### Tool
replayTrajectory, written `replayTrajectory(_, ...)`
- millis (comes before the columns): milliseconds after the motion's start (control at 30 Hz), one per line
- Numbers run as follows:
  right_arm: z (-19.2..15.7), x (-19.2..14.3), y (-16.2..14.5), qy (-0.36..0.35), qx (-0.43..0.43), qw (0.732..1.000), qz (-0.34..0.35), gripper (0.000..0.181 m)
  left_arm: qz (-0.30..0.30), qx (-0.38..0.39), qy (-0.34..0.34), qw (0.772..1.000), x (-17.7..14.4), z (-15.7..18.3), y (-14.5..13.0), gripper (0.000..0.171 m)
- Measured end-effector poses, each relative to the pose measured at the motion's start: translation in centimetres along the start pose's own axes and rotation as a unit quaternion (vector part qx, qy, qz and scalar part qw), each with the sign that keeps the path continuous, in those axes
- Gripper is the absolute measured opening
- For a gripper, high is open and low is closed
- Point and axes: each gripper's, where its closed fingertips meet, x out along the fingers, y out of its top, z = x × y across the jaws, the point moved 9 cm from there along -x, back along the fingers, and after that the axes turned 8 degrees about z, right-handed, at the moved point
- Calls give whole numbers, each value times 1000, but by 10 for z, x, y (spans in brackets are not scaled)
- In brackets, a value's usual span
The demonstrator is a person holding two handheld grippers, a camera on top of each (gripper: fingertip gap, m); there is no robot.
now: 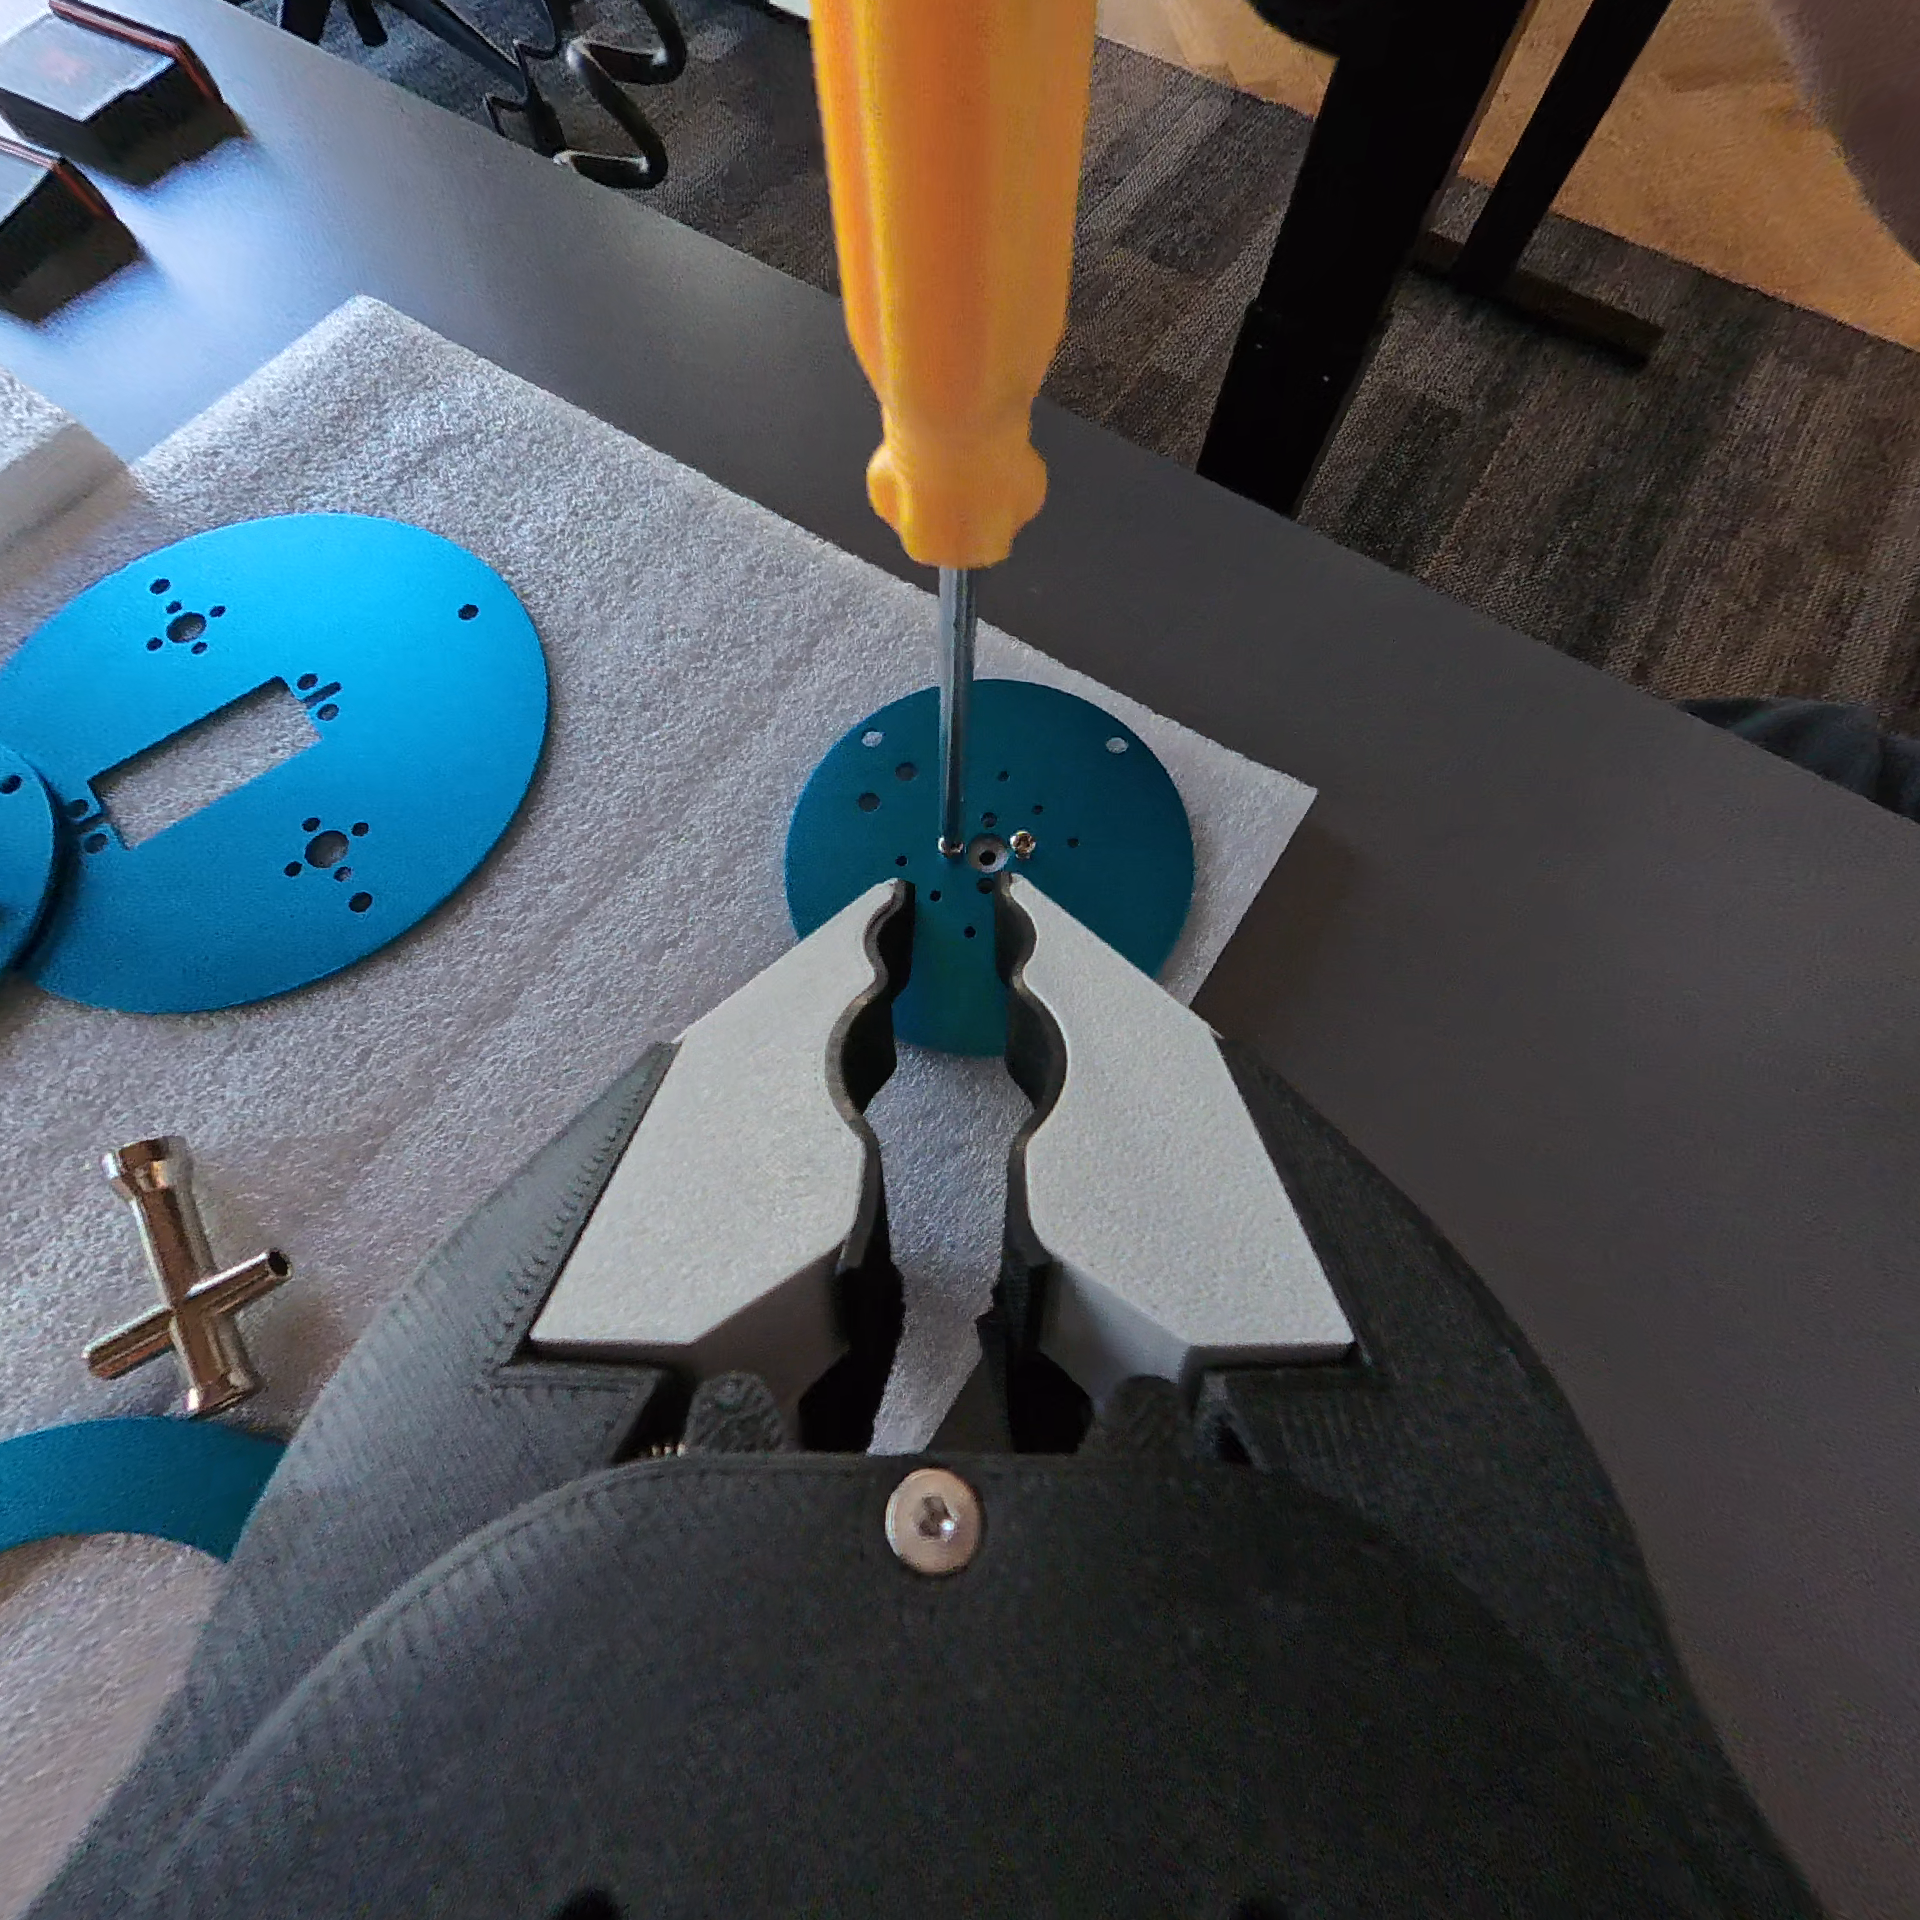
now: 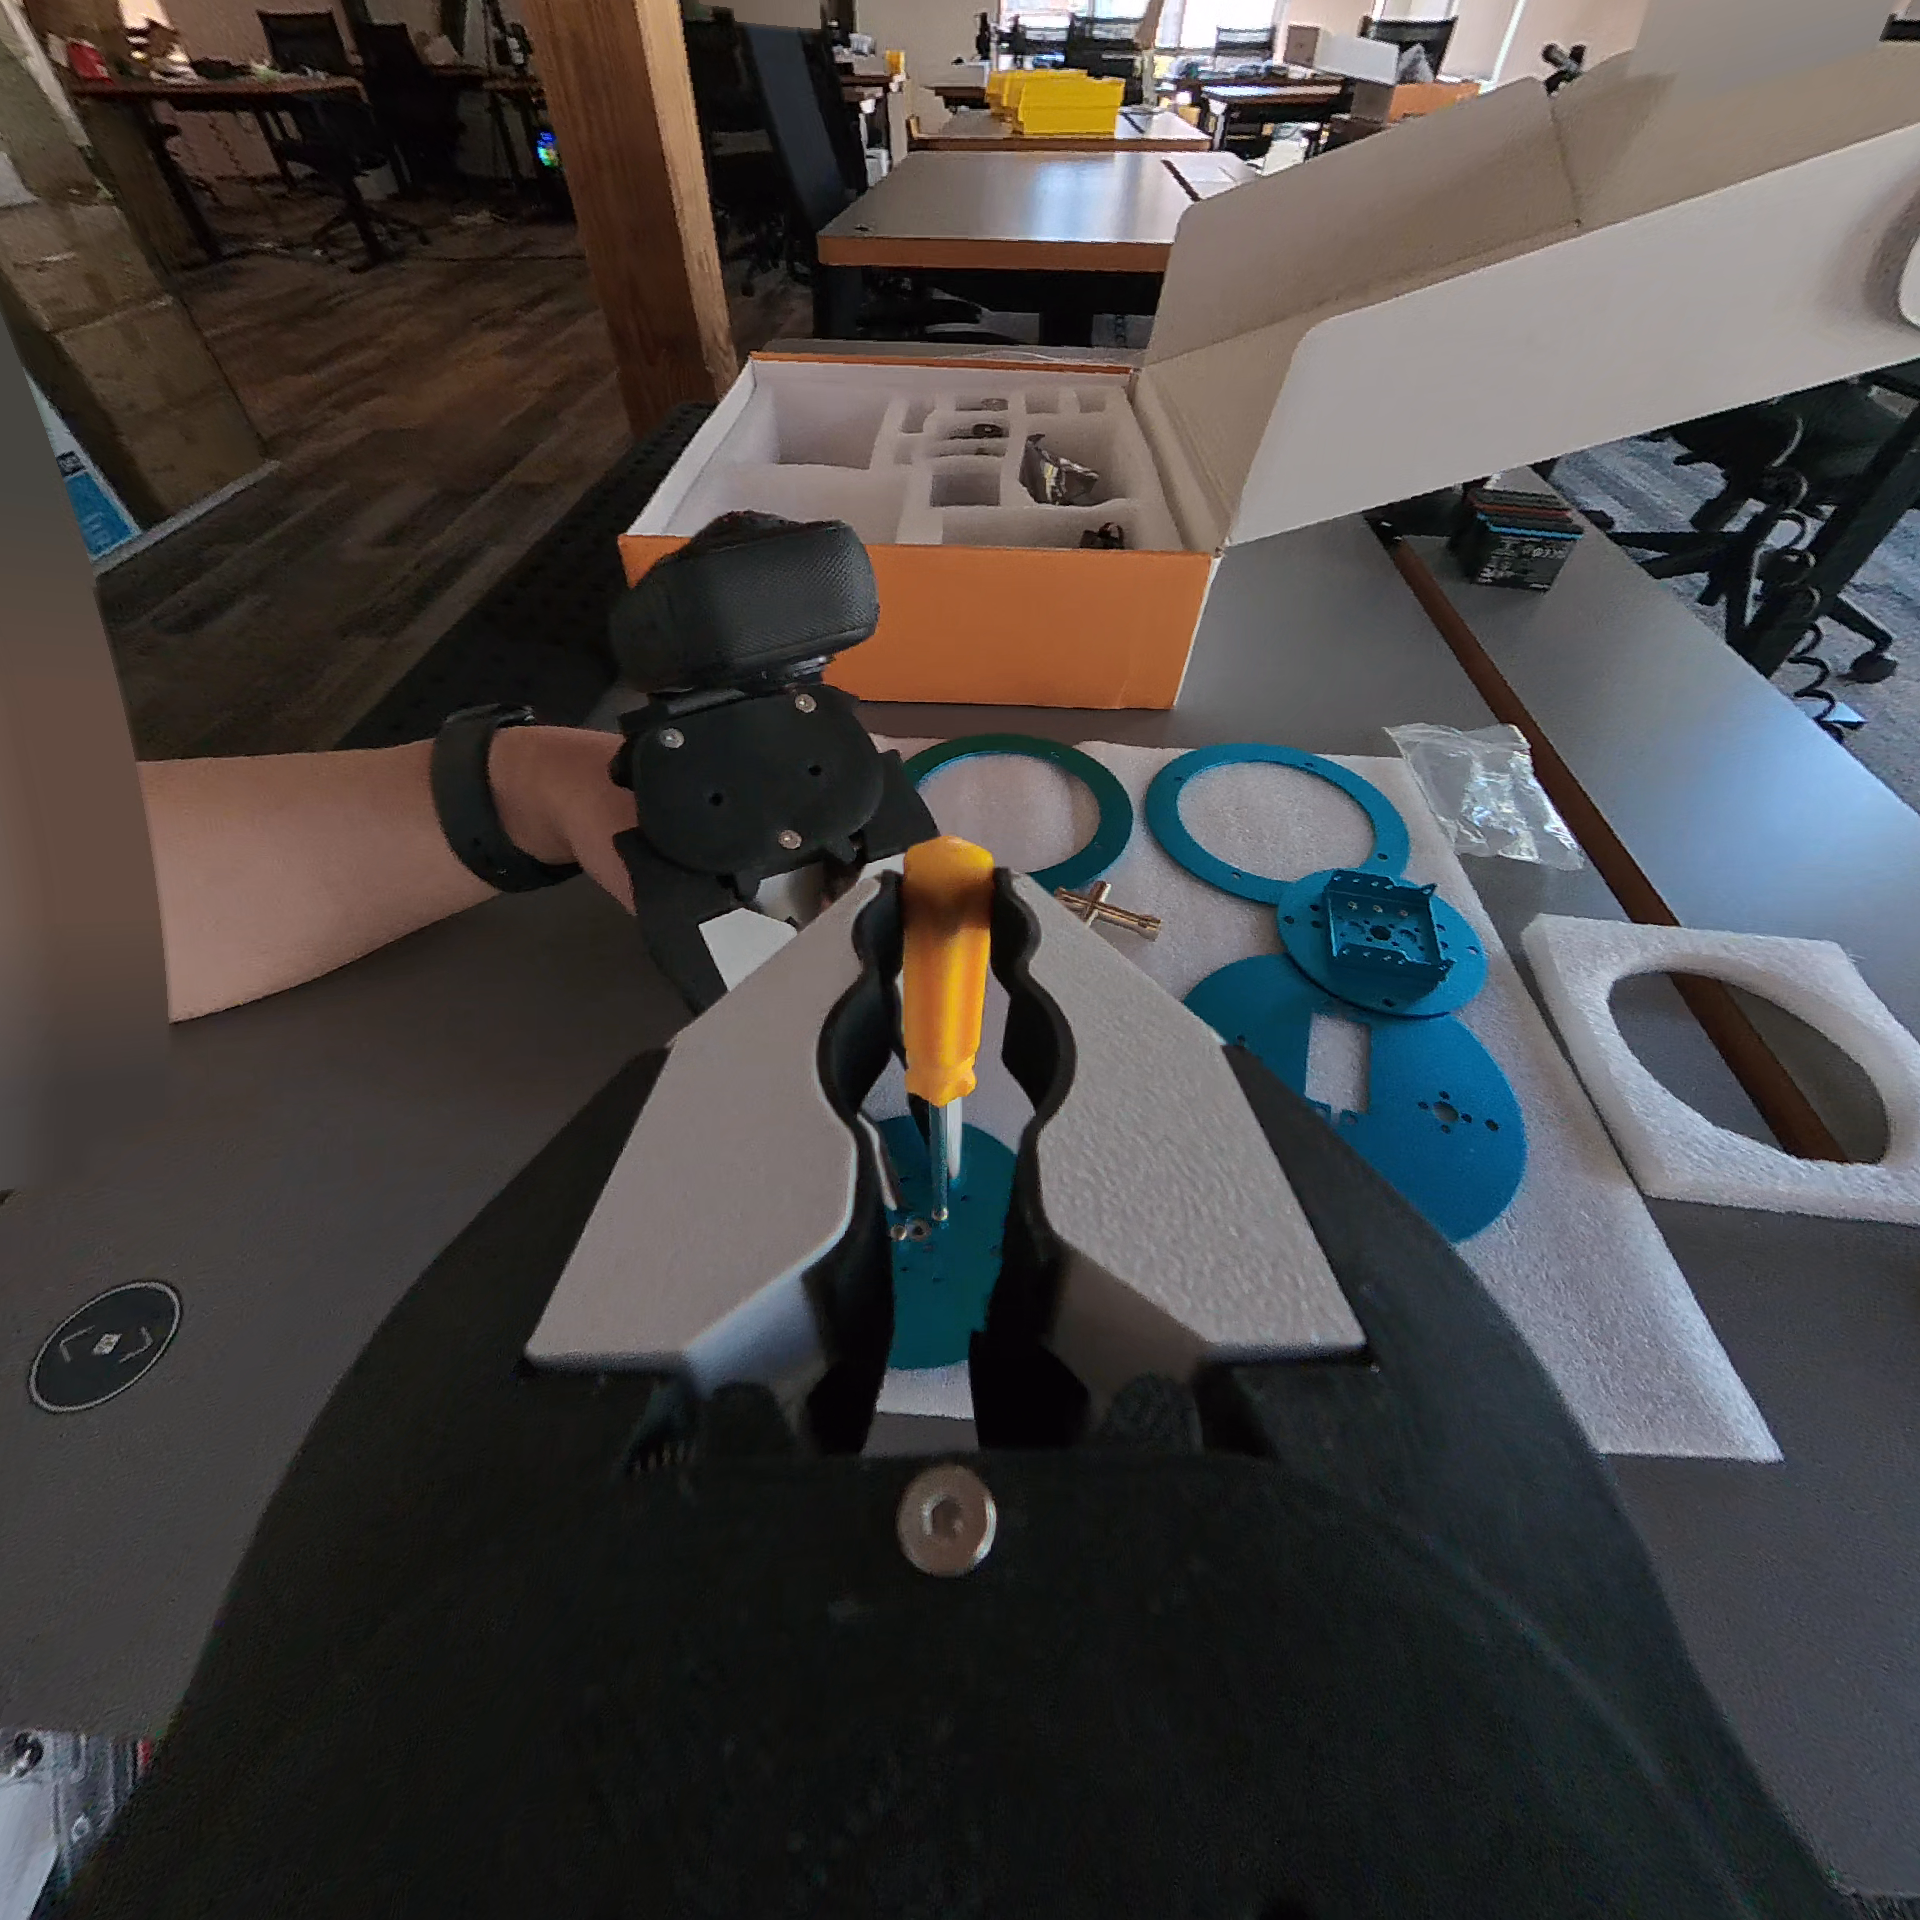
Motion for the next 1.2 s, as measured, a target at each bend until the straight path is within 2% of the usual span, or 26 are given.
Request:
replayTrajectory(67,0,0,0,-35,-1,999,-6,17,1,-14,0,1000,0,-1,0,14)
replayTrajectory(233,-19,-2,-1,-215,-1,977,-8,17,1,-15,3,1000,0,0,0,14)
replayTrajectory(300,-31,2,-2,-245,-22,969,-2,17,1,-16,3,1000,0,0,0,14)
replayTrajectory(433,-40,11,1,-229,-49,972,-15,16,0,-15,2,1000,0,0,0,15)
replayTrajectory(500,-39,12,2,-214,-40,976,-15,16,5,-28,3,1000,-2,-2,3,24)
replayTrajectory(633,-35,12,2,-200,-37,979,-11,16,123,-41,-8,991,-15,0,29,17)
replayTrajectory(733,-28,10,1,-209,-53,976,-21,18,136,-10,13,991,-12,1,35,6)
replayTrajectory(767,-26,10,1,-196,-68,978,-24,18,135,-2,25,990,-11,0,35,3)
replayTrajectory(833,-21,11,-1,-122,-94,988,-23,29,137,1,24,990,-12,0,35,3)
replayTrajectory(933,-1,13,-6,-32,-41,998,-33,53,142,2,14,990,-13,-1,33,3)
replayTrajectory(1000,10,13,-5,26,-3,999,-33,51,141,9,13,990,-12,0,34,3)
replayTrajectory(1067,16,12,0,59,-8,998,-30,39,141,10,7,990,-11,1,34,3)
replayTrajectory(1133,15,11,2,115,-19,992,-46,17,142,9,12,990,-11,0,34,3)
replayTrajectory(1200,15,12,4,128,-22,990,-63,17,144,5,6,989,-11,0,34,3)
